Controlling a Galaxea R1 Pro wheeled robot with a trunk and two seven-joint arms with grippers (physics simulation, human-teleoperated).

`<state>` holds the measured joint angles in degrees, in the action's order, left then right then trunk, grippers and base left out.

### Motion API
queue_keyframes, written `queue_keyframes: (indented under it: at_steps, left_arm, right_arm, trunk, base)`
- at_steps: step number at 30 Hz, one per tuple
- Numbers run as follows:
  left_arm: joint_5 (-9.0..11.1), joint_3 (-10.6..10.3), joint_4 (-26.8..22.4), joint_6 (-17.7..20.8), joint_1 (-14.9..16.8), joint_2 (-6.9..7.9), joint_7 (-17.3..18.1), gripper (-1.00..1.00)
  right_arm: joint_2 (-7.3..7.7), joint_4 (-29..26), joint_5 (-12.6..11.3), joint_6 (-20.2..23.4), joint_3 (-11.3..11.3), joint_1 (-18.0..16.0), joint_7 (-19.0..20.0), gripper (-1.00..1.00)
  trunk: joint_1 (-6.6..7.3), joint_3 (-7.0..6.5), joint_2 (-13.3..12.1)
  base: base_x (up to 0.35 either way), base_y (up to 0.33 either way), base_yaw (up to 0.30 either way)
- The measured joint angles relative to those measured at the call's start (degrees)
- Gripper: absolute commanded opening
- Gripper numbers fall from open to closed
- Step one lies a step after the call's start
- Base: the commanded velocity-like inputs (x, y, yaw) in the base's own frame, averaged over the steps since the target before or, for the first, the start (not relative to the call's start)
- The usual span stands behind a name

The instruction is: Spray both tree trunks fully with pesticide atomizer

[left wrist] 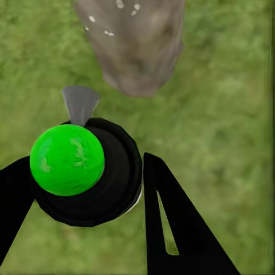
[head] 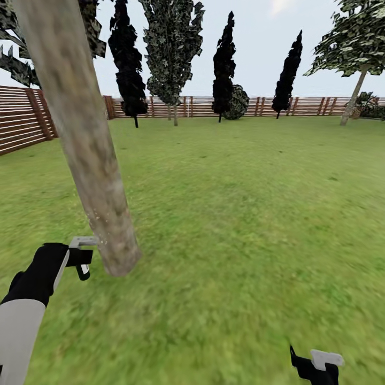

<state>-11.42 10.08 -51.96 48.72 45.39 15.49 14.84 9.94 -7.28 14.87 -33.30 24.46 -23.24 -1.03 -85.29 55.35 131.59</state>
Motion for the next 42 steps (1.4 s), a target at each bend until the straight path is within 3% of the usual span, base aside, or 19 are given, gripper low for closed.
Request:
queue_keyframes:
  at_steps: [6, 8, 10, 18, 26, 29, 33, 42]
  left_arm:
    - [0.0, 0.0, 0.8, 0.0, -0.5, -0.02, 0.1, -1.0]
    - [0.3, 0.0, 0.5, -0.2, -4.3, -1.11, 0.0, -1.0]
    - [0.0, 0.0, 0.2, -0.3, -5.1, -1.36, 0.0, -1.0]
    - [-0.3, 0.6, 0.2, -0.3, -5.3, -0.82, -0.1, -1.0]
    - [-0.2, 0.6, 1.1, -0.4, -5.4, -0.83, -0.2, -1.0]
    - [-0.5, 0.7, 2.1, -1.6, -5.6, -0.76, -1.8, -1.0]
    - [0.2, 0.6, 4.4, -6.5, -6.2, -1.02, -4.1, -1.0]
    - [0.4, 0.6, 4.9, -7.4, -6.3, -1.29, -4.3, -1.0]
  right_arm:
    - [0.0, 0.0, 0.0, 0.0, 0.0, 0.0, 0.0, 1.0]
    - [0.0, 0.0, 0.0, 0.0, 0.0, 0.0, 0.0, 1.0]
    - [0.0, 0.0, 0.0, 0.0, 0.0, 0.0, 0.0, 1.0]
    - [0.0, 0.0, 0.0, 0.0, 0.0, 0.0, 0.0, 1.0]
    - [0.0, 0.0, 0.0, 0.0, 0.0, 0.0, 0.0, 1.0]
    - [-0.01, 0.0, 0.0, 0.0, 0.0, 0.0, 0.0, 1.0]
    - [0.05, 0.0, -0.1, 0.0, 0.1, 0.0, 0.0, 1.0]
    - [0.49, -0.2, -0.2, 0.0, 0.2, 0.0, -0.2, 1.0]
  trunk:
    - [-0.03, 0.01, 0.0]
    - [-0.03, 0.01, 0.0]
    - [-0.02, 0.0, 0.0]
    - [-0.01, 0.0, 0.0]
    - [-0.02, 0.0, 0.0]
    - [-0.03, 0.0, 0.0]
    - [-0.03, 0.0, 0.0]
    - [-0.02, 0.0, 0.0]
  base:
    - [0.082, -0.25, 0.21]
    - [0.004, -0.271, 0.014]
    - [0.095, -0.268, 0.002]
    - [0.156, -0.255, 0.013]
    - [0.07, -0.265, 0.257]
    - [0.001, -0.273, 0.278]
    - [0.0, -0.273, 0.252]
    - [0.032, -0.273, 0.124]
